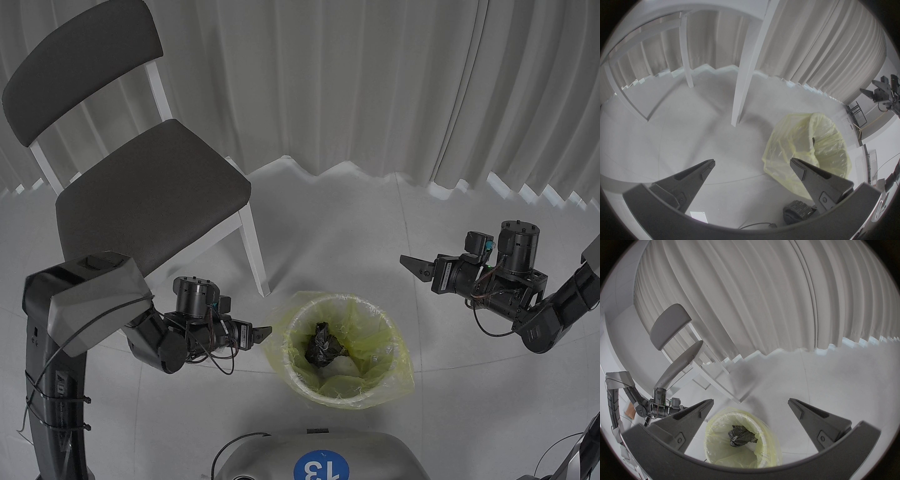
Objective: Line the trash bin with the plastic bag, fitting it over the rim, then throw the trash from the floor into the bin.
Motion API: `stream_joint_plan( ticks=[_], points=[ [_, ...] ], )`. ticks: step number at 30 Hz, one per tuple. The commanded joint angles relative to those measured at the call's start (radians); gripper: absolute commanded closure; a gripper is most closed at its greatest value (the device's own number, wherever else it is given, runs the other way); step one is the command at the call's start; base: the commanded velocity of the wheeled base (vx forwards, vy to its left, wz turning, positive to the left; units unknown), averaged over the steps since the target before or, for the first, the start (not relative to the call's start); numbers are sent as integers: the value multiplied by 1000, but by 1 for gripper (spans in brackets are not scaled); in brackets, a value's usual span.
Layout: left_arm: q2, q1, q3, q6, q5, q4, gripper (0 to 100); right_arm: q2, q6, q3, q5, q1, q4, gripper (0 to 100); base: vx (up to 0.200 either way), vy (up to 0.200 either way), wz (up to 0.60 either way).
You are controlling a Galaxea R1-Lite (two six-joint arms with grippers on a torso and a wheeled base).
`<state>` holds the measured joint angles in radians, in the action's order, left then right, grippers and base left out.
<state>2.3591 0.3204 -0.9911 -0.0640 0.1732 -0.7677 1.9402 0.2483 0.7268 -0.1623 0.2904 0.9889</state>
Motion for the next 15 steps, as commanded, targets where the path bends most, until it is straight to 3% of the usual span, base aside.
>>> stream_joint_plan(
  ticks=[1, 7, 15],
  points=[
    [94, 22, -89, 0, -1, 28, 0, 5, 0, 2, 0, -1, 0, 0, 0, 0, 0],
    [227, 25, -336, 7, -3, 206, 0, 16, 0, 3, 0, -2, 0, 0, 0, 0, 0],
    [279, 23, -462, 7, 8, 300, 0, 62, 0, 20, 0, -8, 2, 0, 0, 0, 0]
  ],
)
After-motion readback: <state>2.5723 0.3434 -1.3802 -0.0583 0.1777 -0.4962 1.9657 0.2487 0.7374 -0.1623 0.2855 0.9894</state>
